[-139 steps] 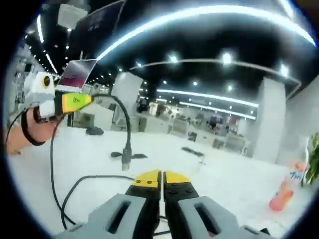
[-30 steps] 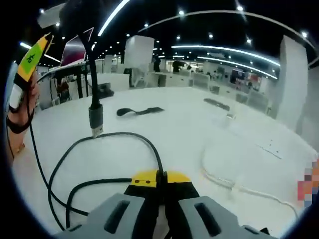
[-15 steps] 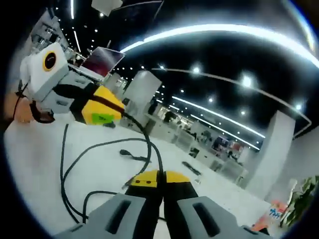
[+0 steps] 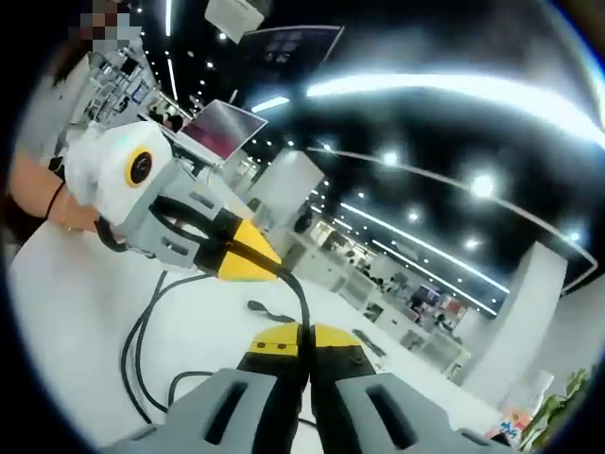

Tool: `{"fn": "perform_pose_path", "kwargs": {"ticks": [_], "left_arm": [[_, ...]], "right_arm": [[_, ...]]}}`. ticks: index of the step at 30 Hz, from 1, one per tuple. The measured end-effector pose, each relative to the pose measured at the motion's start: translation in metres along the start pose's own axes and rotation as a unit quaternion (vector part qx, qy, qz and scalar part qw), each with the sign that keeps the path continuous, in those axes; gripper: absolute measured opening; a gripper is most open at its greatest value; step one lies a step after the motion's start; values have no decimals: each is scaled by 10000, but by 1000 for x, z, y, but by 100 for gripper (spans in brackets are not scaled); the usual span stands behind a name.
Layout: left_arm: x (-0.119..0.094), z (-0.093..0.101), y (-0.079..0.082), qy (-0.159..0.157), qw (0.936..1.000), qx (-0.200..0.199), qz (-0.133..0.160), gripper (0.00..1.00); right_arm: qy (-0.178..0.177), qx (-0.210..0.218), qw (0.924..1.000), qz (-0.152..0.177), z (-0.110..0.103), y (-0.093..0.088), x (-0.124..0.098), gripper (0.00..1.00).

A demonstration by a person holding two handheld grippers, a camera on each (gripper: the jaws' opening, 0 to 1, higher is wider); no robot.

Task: Coil the Type-C to USB data cable on the desktop and secure it with Velcro straps.

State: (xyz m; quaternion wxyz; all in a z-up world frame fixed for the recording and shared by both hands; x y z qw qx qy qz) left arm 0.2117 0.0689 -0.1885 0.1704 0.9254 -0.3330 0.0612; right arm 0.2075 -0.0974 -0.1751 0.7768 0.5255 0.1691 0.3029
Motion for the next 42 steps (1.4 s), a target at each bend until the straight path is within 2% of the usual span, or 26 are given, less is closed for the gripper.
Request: {"fn": "perform_pose_path", "kwargs": {"ticks": [6,10,12,16,18,22,27,29,33,42], "left_arm": [[-1,-2,1,218,9985,495,-91,5],[-5,-5,5,486,9944,936,-107,5],[-6,-5,7,613,9912,1171,-117,5],[-9,-9,9,809,9881,1303,-109,5],[-13,-12,11,1000,9836,1501,-64,5],[-17,-15,15,1234,9807,1511,102,5],[-23,-21,20,1605,9701,1804,245,5],[-25,-22,22,1715,9674,1829,353,5],[-26,-23,24,1808,9620,2006,394,4],[-27,-24,27,1944,9541,2213,533,4]], "right_arm": [[89,-46,9999,113,-3,7,-5,1],[94,-136,9996,244,-4,14,-7,1],[58,-242,9992,315,-5,16,-10,1],[-58,-656,9966,485,-4,23,-14,1],[-139,-853,9944,614,-4,27,-16,1],[-262,-1201,9891,809,-4,34,-20,1],[-493,-1570,9808,1044,-4,43,-25,1],[-585,-1565,9796,1116,-2,45,-27,1],[-790,-1581,9771,1183,4,46,-28,1],[-763,-1581,9787,1064,7,40,-25,1]]}}
Point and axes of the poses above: the point that each gripper's makers call its tool centre point, and the gripper's own axes: x roughly forward along the fingers, z roughly to its right, y roughly out of its top, the point moved 9 cm from there along -x, roughly backward along the fingers, and after that the axes turned 15 degrees about x, right-handed, at the moved point
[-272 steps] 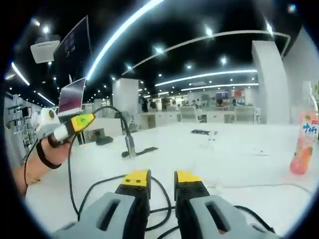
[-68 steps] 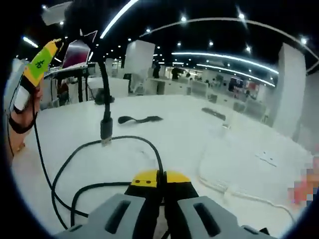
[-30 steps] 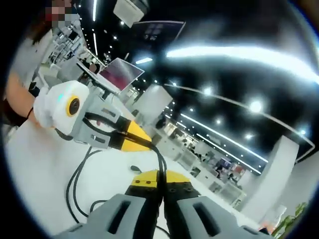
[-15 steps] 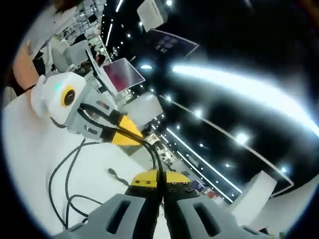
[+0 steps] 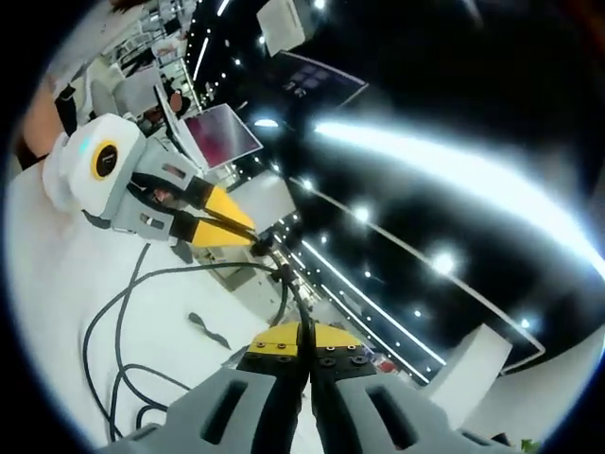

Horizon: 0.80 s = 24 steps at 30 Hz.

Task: Coil the Type-C to USB data cable on the desktop and secure it with Velcro straps.

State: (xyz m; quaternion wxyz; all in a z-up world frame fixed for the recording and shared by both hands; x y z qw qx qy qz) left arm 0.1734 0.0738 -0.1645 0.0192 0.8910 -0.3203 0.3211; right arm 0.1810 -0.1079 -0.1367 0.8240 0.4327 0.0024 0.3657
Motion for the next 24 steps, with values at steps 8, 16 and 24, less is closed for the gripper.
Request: {"fn": "perform_pose_path", "kwargs": {"ticks": [8,16,24], "left_arm": [[1,2,-2,-46,10000,19,-83,4],[1,3,-4,-67,9998,27,-157,5],[1,3,-4,-79,9998,56,-173,5]], "right_arm": [[114,-117,9996,225,-6,11,-3,1],[179,-141,9993,308,-9,15,-4,1],[186,-157,9992,313,-10,16,-5,1]]}}
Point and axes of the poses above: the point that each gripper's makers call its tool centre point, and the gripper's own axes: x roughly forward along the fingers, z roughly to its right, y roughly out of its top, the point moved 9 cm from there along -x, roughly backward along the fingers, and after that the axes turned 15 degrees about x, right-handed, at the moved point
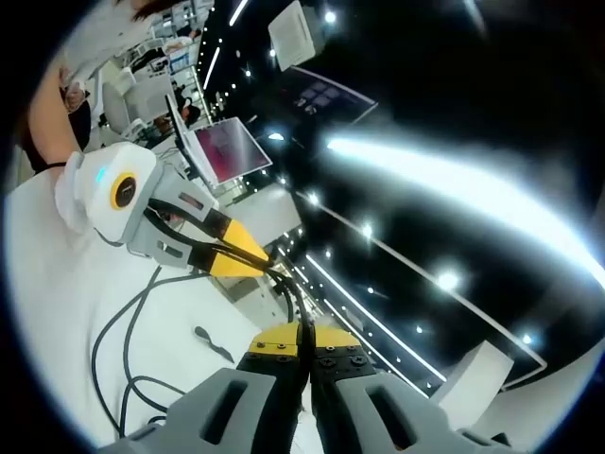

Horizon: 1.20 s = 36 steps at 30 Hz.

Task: Coil the Type-C to USB data cable on the desktop and secure it with Velcro straps.

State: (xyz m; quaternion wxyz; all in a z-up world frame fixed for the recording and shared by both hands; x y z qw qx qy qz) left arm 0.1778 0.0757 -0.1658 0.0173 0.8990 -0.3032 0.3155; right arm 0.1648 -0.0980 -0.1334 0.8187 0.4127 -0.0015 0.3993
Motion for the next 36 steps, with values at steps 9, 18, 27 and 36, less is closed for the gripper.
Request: {"fn": "perform_pose_path", "kwargs": {"ticks": [9,18,27,36], "left_arm": [[0,1,-1,-5,10000,22,-39,5],[0,-1,1,11,9999,106,-33,4],[0,-1,-1,59,9999,49,-75,5],[-1,-4,-2,234,9996,-56,-128,8]], "right_arm": [[19,-22,10000,31,-2,2,0,1],[-92,-146,9998,29,0,-1,0,1],[-56,-348,9993,134,-7,5,-1,1],[-3,-531,9982,292,-13,13,-3,1]]}}
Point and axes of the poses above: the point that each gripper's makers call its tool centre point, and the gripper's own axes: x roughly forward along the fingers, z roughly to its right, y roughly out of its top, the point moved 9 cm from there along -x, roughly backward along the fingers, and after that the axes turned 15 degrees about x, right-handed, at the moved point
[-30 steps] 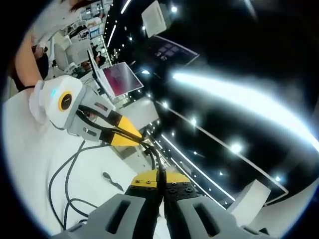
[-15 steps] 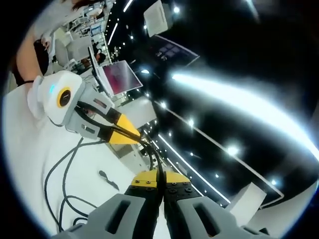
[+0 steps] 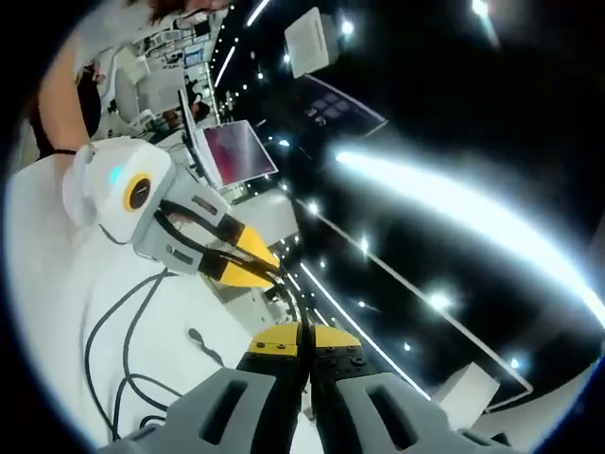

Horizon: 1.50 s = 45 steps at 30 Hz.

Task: Coil the Type-C to USB data cable on the desktop and secure it with Velcro straps.

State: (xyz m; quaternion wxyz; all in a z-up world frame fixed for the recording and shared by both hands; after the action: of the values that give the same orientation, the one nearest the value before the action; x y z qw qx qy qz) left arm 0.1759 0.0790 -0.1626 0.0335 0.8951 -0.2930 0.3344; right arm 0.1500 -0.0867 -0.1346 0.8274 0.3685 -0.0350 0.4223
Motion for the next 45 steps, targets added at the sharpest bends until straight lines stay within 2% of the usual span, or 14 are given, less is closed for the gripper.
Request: {"fn": "perform_pose_path", "kwargs": {"ticks": [12,18,21,23,29,31,32,34,35,37,39,41,43,45], "left_arm": [[-2,-2,3,-55,9992,325,-225,4],[1,4,-1,-283,9983,339,-368,4],[2,6,0,-354,9983,328,-321,4],[3,10,2,-465,9978,371,-286,4],[2,14,5,-610,9971,377,-254,3],[2,15,5,-627,9968,419,-253,3],[2,15,4,-637,9968,408,-263,3],[2,15,2,-661,9967,361,-317,3],[2,16,0,-670,9966,355,-336,3],[3,17,-1,-676,9964,365,-358,3],[2,17,0,-687,9964,352,-342,3],[3,18,1,-706,9962,384,-323,3],[3,19,2,-712,9962,398,-304,3],[3,18,1,-711,9962,405,-304,3]], "right_arm": [[209,-115,9997,11,-10,0,2,2],[333,1326,9905,-118,-10,-12,7,4],[489,2058,9774,38,-7,-9,9,20],[653,2576,9640,-25,-3,-10,11,30],[1176,3730,9175,-727,-1,-48,16,28],[1273,4098,9006,-687,1,-56,16,28],[1416,4537,8782,-545,3,-56,15,28],[1534,5515,8198,-152,16,-54,14,25],[1324,5898,7965,132,28,-55,14,23],[831,6389,7638,391,48,-66,12,19],[415,6590,7496,461,61,-83,12,14],[375,6318,7741,-99,56,-106,16,15],[864,6136,7767,-1126,24,-127,26,20],[1400,5869,7813,-1597,-6,-137,36,29]]}}
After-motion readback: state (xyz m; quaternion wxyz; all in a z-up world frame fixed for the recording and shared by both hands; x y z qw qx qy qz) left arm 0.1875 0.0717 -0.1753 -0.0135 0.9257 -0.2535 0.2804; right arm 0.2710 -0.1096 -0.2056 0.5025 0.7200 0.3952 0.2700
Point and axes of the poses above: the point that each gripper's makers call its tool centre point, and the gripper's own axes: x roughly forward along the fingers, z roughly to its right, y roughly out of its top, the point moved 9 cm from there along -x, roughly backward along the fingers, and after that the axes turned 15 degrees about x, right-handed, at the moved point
